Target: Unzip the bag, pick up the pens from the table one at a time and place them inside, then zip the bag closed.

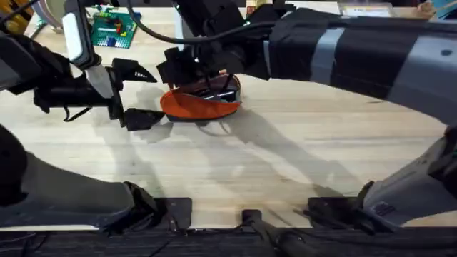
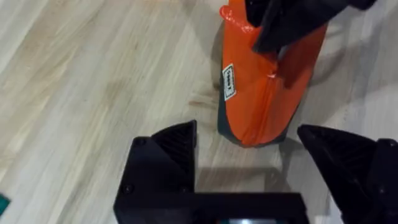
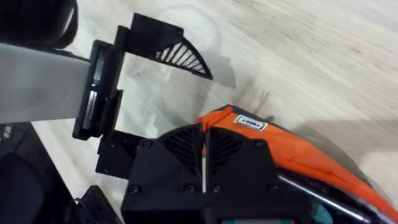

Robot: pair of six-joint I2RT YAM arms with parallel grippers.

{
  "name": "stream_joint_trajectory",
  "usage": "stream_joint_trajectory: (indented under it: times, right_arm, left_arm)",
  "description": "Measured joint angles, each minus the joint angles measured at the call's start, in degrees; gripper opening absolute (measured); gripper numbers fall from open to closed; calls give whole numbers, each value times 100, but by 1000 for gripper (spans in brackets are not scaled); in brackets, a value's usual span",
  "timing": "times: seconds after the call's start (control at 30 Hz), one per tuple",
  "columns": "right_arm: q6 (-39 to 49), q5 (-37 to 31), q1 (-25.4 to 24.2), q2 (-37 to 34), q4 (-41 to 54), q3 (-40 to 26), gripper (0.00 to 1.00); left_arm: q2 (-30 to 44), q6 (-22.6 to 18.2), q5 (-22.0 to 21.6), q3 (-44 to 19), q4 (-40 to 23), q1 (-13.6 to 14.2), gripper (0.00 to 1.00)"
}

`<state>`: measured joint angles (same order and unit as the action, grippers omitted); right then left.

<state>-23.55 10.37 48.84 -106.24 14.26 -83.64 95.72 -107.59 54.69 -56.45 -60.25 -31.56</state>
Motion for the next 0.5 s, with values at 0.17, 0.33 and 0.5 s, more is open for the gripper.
stream_joint_trajectory:
  times: [0.17, 0.33, 0.5]
  right_arm:
    - [0, 0, 0, 0, 0, 0, 30]
    - [0, 0, 0, 0, 0, 0, 30]
    - [0, 0, 0, 0, 7, 0, 30]
  left_arm:
    - [242, 2, 153, 0, 26, 200, 993]
    - [349, 2, 298, 0, 78, 509, 993]
    - [438, 2, 326, 0, 116, 690, 992]
